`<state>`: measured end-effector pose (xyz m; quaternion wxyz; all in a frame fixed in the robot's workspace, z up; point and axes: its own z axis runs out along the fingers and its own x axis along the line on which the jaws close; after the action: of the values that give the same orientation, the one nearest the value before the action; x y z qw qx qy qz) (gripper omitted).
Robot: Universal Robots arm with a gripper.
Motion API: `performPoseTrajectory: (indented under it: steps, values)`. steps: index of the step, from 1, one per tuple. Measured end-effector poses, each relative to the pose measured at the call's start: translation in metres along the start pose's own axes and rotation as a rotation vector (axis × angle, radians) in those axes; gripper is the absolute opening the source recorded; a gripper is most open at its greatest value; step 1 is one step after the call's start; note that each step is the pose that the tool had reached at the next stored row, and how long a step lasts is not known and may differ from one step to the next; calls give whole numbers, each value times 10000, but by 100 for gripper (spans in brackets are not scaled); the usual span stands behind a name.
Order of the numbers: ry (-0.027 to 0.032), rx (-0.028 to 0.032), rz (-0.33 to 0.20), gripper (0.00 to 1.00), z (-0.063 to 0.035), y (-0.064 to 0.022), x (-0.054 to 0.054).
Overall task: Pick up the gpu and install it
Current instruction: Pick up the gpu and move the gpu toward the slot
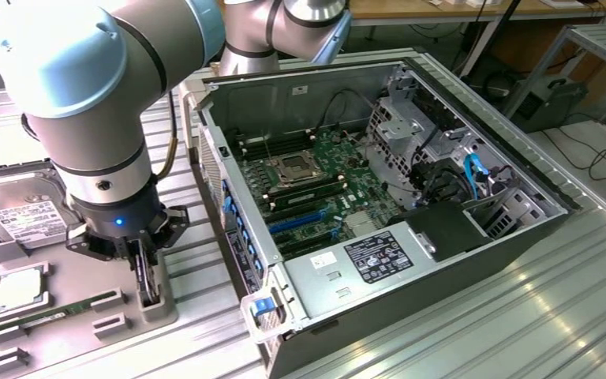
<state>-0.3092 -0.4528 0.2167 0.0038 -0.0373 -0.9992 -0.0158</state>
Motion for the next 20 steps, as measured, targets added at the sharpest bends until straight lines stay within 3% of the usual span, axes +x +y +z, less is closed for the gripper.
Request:
performPoseTrajectory:
  steps: [15,20]
  values:
    - [-2,-2,0,28,-1,0,0]
    - [-1,0,0,28,-75,2,1]
